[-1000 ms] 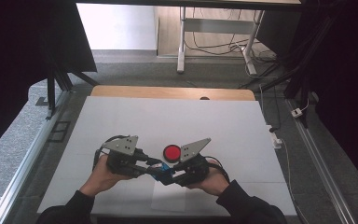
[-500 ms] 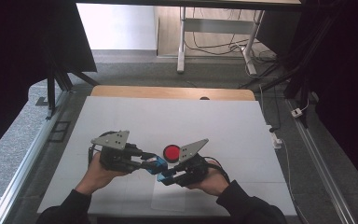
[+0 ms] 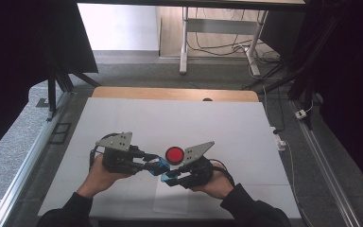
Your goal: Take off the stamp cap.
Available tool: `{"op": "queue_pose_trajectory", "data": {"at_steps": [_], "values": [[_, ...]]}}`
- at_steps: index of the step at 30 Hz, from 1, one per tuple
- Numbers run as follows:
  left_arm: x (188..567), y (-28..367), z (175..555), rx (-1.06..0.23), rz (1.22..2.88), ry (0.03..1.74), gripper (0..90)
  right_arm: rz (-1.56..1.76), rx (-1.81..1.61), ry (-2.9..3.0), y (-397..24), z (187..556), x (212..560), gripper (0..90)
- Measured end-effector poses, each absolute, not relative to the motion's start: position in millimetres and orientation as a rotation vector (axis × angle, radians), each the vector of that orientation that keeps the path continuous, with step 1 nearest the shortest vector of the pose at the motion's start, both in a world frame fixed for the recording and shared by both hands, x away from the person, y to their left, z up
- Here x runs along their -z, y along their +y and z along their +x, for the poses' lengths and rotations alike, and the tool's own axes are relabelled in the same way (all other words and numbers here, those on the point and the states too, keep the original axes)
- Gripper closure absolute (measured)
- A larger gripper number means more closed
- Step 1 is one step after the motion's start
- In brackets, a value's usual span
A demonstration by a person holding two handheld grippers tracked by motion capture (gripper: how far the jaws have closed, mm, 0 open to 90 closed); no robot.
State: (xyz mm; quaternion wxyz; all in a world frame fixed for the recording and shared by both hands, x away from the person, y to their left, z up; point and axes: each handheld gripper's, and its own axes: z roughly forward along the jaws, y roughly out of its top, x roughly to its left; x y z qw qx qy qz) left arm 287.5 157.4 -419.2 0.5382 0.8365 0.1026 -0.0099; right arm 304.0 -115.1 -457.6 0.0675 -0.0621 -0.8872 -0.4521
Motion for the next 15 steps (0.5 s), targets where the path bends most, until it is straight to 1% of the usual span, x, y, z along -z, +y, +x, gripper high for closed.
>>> {"op": "queue_pose_trajectory", "data": {"at_steps": [9,15], "values": [[420,158,287,0.010,1.996,0.267,70.3,-0.241,1.411,-2.747,-130,305,452,69.4],[421,157,288,0.015,2.000,0.290,70.3,-0.341,1.423,-2.785,-142,305,449,69.4]]}}
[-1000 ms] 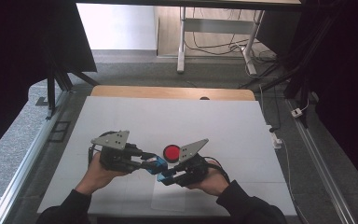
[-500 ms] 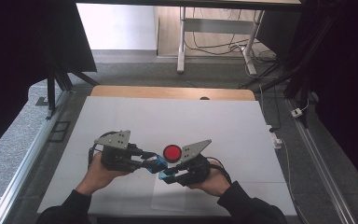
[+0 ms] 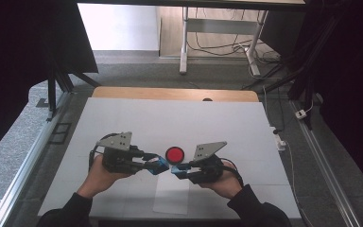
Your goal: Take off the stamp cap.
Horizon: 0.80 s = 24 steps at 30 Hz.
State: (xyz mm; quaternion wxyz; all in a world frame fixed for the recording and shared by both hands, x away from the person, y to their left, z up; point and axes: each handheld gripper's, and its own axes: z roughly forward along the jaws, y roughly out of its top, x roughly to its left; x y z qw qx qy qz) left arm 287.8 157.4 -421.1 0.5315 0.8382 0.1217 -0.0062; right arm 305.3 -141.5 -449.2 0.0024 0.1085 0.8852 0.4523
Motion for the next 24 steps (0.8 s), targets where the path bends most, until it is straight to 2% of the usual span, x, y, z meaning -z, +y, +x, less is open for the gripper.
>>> {"op": "queue_pose_trajectory", "data": {"at_steps": [24], "values": [[427,152,288,-0.011,2.043,0.397,70.3,0.592,-1.365,2.617,-187,291,434,69.2]]}}
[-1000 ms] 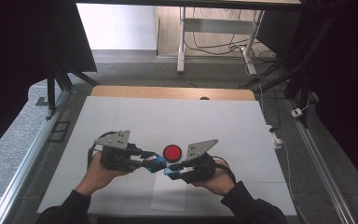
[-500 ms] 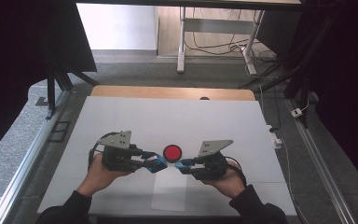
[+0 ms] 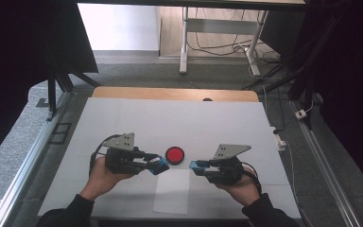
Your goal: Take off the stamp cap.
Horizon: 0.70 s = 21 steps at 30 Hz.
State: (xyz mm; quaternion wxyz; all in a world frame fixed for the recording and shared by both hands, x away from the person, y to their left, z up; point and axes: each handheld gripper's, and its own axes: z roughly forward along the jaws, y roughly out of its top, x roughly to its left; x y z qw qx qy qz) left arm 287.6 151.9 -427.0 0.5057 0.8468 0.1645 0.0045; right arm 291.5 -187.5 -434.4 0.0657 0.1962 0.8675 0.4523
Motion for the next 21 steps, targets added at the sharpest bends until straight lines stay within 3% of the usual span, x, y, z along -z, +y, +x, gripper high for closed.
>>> {"op": "queue_pose_trajectory", "data": {"at_steps": [21], "values": [[430,149,285,-0.078,2.084,0.471,70.3,0.821,-1.294,2.467,-245,276,438,69.2]]}}
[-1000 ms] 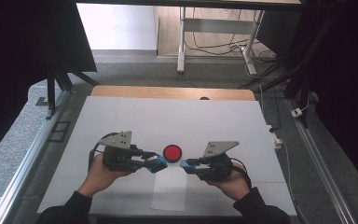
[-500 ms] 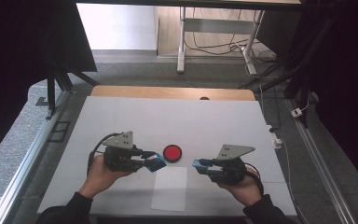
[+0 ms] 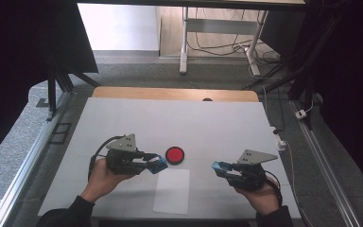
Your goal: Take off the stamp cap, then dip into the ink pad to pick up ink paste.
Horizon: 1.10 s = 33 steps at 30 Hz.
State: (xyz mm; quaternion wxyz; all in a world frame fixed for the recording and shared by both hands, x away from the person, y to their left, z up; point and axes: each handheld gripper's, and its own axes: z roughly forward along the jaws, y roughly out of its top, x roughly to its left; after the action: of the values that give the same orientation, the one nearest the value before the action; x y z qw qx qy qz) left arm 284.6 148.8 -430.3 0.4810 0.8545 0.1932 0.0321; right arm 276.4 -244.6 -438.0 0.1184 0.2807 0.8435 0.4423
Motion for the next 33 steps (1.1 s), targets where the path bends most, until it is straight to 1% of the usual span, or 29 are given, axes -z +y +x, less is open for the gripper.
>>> {"op": "queue_pose_trajectory", "data": {"at_steps": [17,22,33], "values": [[432,145,284,-0.128,2.092,0.507,70.3,0.987,-1.239,2.392,-287,261,448,69.1],[431,145,284,-0.131,2.089,0.509,70.3,1.021,-1.229,2.396,-292,258,453,69.1],[431,142,291,-0.094,2.096,0.544,70.3,1.031,-1.238,2.406,-293,257,455,69.1]]}}
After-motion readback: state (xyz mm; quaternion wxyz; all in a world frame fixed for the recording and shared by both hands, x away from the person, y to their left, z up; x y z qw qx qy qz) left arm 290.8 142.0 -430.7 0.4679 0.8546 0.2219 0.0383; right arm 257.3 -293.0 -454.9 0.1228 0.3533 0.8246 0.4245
